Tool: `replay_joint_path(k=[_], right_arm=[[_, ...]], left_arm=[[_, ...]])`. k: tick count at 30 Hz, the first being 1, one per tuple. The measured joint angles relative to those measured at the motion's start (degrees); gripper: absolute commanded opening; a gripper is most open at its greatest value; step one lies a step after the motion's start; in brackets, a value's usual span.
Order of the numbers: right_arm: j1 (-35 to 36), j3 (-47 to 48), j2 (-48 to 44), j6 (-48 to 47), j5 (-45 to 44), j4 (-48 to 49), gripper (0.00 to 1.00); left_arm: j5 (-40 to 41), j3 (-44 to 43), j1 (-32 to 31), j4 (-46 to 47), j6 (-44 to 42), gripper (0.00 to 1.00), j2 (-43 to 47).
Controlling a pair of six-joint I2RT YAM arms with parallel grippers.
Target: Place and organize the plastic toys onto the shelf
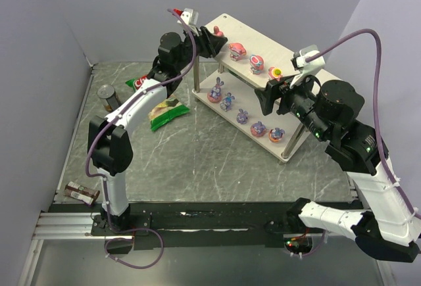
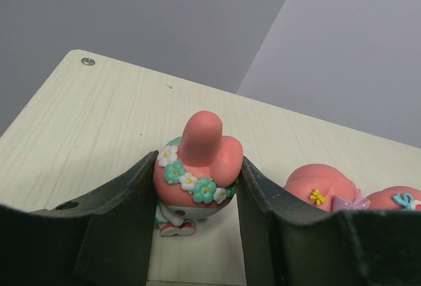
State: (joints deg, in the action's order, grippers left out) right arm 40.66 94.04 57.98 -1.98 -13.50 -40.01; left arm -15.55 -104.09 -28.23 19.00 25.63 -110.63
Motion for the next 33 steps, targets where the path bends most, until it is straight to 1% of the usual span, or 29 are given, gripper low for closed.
replay_joint_path(k=[2,5,13,15,25,31,33], right_arm=[[-0.02,0.00,0.00,0.02,-0.13,-0.02,0.82],[-0.02,-0.02,0.00,0.02,-0.28,-0.04,0.82],[-0.04,-0.52,0.00,0.17,-0.44,-0.17,0.82],[-0.07,-0.55,0.00,0.20,-0.42,-0.20,0.82],[-0.07,-0.66,-0.11,0.20,-0.46,-0.24,0.82],[-0.07,-0.76,-0.24,0.22,-0.48,-0.26,0.82],[-0.07,-0.76,-0.24,0.22,-0.50,-0.26,0.82]], left_arm=[[0.07,0.00,0.00,0.00,-0.13,0.29,0.00],[0.09,0.00,0.00,0.02,-0.50,0.35,0.00],[0.11,0.02,0.00,0.13,-0.92,0.46,0.00],[0.09,0.02,0.00,0.11,-0.94,0.51,0.00],[0.09,0.02,0.00,0.09,-0.96,0.60,-0.24],[0.09,0.02,0.00,0.83,-1.03,0.67,-0.44],[0.20,0.02,0.00,0.87,-1.18,0.71,-0.44]])
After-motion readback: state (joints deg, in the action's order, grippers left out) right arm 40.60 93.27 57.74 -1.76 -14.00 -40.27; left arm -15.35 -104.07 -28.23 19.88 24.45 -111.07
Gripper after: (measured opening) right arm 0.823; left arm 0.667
